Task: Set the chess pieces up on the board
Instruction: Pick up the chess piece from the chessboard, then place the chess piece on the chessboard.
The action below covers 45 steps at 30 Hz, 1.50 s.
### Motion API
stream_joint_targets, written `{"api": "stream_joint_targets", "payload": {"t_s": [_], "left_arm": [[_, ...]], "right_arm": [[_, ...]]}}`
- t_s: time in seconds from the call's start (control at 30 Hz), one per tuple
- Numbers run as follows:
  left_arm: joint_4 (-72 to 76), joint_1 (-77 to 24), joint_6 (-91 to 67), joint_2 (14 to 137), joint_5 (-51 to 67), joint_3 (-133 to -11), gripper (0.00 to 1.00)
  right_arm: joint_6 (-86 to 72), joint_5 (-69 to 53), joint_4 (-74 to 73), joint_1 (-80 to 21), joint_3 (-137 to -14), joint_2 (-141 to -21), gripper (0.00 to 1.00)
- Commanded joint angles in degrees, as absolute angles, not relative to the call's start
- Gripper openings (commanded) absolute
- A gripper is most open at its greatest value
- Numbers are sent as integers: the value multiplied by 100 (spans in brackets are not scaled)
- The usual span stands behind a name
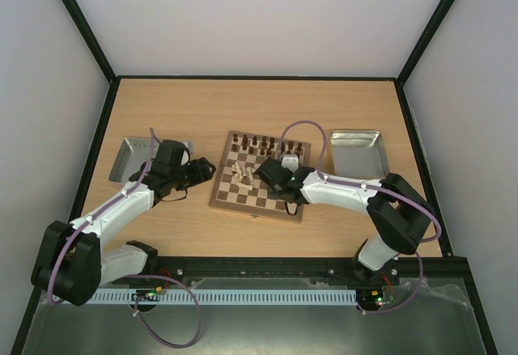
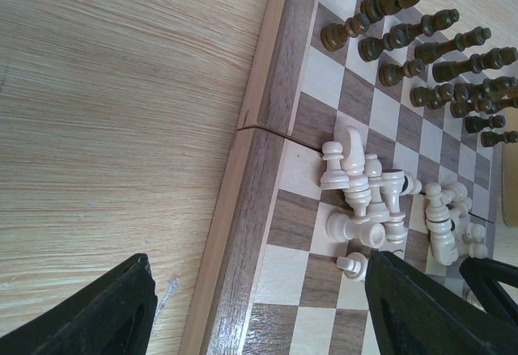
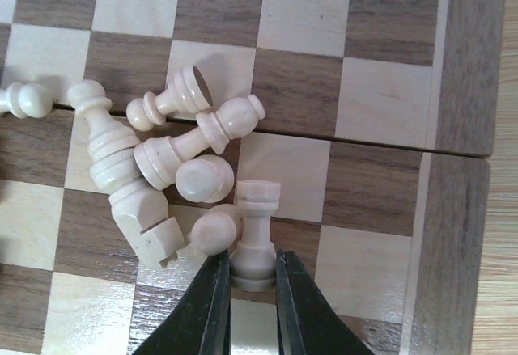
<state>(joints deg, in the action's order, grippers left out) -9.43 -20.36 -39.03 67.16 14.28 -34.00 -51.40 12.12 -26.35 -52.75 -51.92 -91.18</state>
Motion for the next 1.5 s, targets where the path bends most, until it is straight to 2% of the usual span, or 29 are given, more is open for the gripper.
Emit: {"api": "stream_joint_targets", "payload": {"t_s": [0.0,0.3,0.43,0.73,0.87,1.03,1.2,1.47], "left_arm": [[-1046,-2074,-3852,6668,1378,-3490,72],[-941,-2074,-3900,6593,1650,-3525,73],[-730,-2084,-3920,6530,2122,-3537,74],[89,-2083,-4492,6405,4090,-3804,80],[468,-2083,-4836,6403,4767,-3866,81],[786,-2083,-5145,6306,5423,-3958,81],[640,-2083,-5033,6251,5826,-4074,74],[422,-2100,-4879,6440,6178,-4088,45]], "right_arm": [[-5068,1580,-2762,-5283,-5290,-8676,9],[-4624,1594,-2474,-5287,-5160,-8020,10],[-4261,1206,-2031,-5283,-5020,-7822,9],[-2615,-940,20,-5282,-4381,-6869,10],[-1978,-1991,287,-5289,-4477,-6760,10],[-1244,-2613,-123,-5283,-4839,-6866,10],[-872,-2725,-448,-5287,-5067,-6943,9],[-756,-2660,-647,-5283,-5170,-6952,9]]}}
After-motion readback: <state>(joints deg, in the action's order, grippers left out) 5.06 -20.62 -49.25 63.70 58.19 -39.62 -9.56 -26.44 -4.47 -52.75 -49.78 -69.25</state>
